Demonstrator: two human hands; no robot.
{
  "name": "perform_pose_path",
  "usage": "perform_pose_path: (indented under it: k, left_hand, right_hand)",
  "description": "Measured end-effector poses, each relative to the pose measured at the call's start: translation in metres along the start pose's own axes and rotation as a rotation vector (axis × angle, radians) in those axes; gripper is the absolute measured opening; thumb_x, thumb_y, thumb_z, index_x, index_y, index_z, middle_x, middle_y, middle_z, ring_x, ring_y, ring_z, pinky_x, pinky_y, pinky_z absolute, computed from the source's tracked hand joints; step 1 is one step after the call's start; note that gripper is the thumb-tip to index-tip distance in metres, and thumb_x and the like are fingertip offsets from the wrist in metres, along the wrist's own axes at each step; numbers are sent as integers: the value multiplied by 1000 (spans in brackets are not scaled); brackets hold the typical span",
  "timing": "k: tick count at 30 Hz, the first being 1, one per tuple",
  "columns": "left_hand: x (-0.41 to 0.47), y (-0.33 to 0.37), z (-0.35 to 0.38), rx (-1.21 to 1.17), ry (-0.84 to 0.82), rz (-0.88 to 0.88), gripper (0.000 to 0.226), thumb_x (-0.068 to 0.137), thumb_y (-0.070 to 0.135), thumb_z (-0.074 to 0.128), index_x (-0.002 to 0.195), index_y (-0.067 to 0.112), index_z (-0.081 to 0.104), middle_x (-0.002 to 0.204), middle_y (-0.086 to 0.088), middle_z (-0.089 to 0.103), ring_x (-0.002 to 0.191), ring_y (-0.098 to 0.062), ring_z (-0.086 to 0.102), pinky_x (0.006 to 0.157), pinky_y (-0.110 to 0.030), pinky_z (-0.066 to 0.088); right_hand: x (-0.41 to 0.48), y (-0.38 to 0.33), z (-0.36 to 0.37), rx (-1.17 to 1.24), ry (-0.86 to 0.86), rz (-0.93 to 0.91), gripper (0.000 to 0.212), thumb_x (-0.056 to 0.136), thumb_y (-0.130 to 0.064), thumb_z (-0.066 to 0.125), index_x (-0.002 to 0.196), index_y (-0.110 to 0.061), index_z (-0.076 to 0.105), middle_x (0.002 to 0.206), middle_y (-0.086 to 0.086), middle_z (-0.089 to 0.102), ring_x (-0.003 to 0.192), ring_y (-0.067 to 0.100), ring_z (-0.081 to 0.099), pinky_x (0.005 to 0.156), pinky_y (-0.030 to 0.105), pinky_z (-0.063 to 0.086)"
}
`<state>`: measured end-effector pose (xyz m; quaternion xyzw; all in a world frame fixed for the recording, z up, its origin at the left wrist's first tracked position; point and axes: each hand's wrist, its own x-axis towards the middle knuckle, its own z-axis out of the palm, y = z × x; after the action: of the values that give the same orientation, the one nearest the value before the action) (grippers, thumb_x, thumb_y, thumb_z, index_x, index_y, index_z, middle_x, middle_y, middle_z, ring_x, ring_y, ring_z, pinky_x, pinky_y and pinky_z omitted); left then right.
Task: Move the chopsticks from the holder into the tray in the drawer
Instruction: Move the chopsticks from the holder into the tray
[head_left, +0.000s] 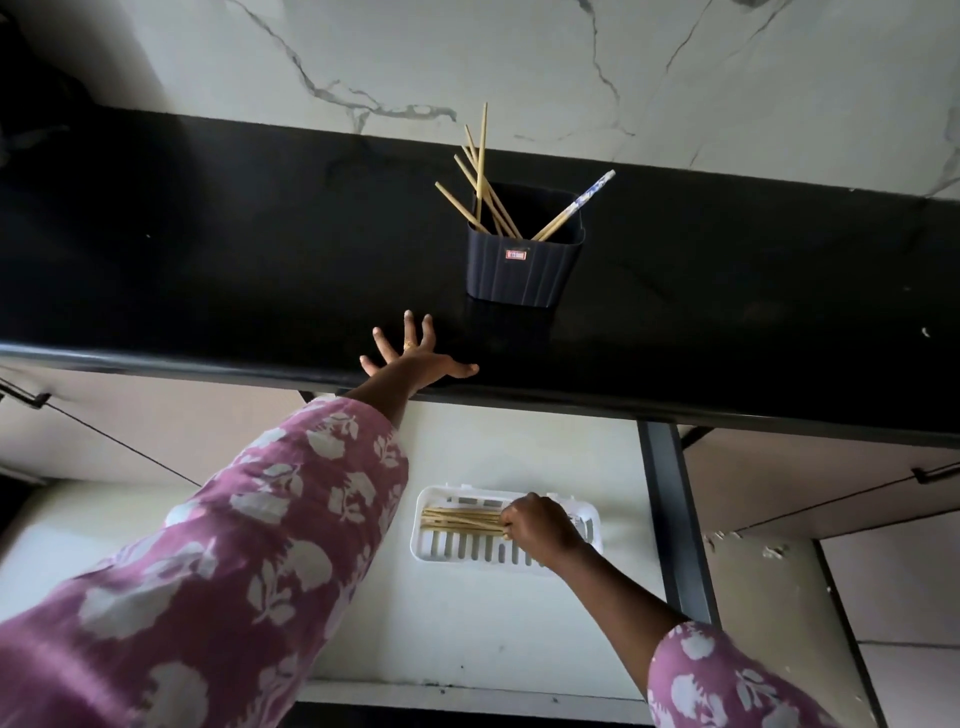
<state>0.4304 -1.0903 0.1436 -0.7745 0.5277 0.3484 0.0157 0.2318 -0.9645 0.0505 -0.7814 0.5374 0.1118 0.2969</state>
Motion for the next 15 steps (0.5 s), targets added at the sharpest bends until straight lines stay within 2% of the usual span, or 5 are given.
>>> perform_pose_path:
  k: [2, 7, 9, 15]
  left_hand:
    - [1, 2, 0, 16, -11, -16, 109, 72, 74, 57, 148, 39, -12, 155, 16, -26, 141, -37, -27, 111, -62, -5]
    - [4, 4, -1, 26, -35, -36, 108, 73, 73, 56, 148, 39, -13, 155, 15, -26, 140, -39, -28, 110, -63, -5]
    - [4, 5, -2, 26, -38, -41, 107, 74, 72, 56, 148, 39, -14, 155, 14, -26, 140, -40, -28, 110, -64, -6]
    - [4, 5, -1, 27, -38, -44, 106, 75, 71, 56, 148, 39, -14, 155, 14, -26, 140, -40, -28, 110, -64, -6]
  right_hand:
    - [3, 1, 10, -55, -19, -10, 15, 82, -4, 47, 72, -2, 56, 87, 21, 65, 90, 34, 65, 62, 28, 35]
    - [13, -2, 28, -168, -12, -46, 30, 95, -6, 36, 102, 6, 63, 114, 26, 63, 109, 37, 59, 86, 38, 45]
    - [16, -3, 32, -245, -20, -86, 30, 96, -4, 35, 108, 5, 61, 117, 25, 62, 111, 37, 58, 88, 39, 45]
    - [21, -5, 36, -246, -71, -135, 25, 91, -2, 41, 100, -3, 65, 109, 18, 67, 106, 33, 61, 83, 36, 48]
